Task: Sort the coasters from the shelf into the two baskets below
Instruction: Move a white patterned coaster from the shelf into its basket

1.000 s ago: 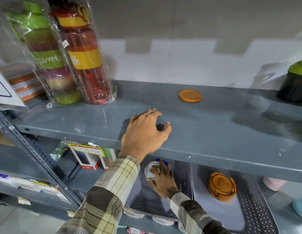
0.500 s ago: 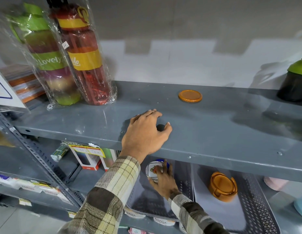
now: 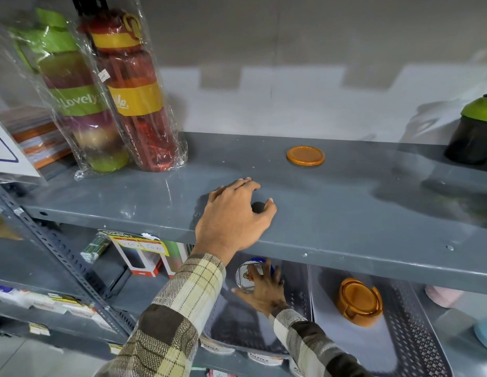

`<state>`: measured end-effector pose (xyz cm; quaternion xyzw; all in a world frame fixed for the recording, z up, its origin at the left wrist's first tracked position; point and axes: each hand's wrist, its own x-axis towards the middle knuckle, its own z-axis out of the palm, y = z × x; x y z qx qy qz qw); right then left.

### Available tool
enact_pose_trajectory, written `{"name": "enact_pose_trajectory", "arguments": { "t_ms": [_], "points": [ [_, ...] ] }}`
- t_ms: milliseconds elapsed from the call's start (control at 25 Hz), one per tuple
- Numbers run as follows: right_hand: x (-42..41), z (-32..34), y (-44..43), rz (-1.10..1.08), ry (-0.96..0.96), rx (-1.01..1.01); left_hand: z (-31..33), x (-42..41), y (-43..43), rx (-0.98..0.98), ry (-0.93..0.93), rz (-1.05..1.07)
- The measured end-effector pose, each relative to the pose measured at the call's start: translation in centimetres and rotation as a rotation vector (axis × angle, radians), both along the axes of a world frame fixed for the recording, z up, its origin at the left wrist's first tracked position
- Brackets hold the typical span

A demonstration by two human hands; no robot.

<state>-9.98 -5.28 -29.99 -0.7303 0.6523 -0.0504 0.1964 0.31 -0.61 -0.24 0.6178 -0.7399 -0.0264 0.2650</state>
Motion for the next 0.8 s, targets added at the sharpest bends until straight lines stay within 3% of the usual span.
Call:
{"name": "enact_pose_trajectory", "arguments": {
  "t_ms": [200,280,400,560,680,800],
  "points": [
    [0.6,-0.7,-1.3,0.006,0.045,-0.097,0.0,0.0,-0.1,0.005,0.004,-0.004],
    [0.3,-1.2,-1.6,-0.018,-0.012,0.040,0.0,0.0,0.0,0.000,0.004,-0.003],
    [-0.1,-2.9,-2.4,-0.065,-0.092,0.029,0.0,0.0,0.0,-0.001,0.009,-0.002],
    [-0.2,-1.7,-2.3,0.078,0.020,-0.036,0.0,0.0,0.1,0.011,0.017,-0.003],
    [-0.3,0.2,-1.5,0.045,-0.014,0.045,0.1,0.0,0.2,0.012,0.022,-0.006],
    [-1.1,1.8,-0.3,0.067,-0.029,-0.042,0.4,0.0,0.4,0.030,0.029,-0.007]
  ]
}}
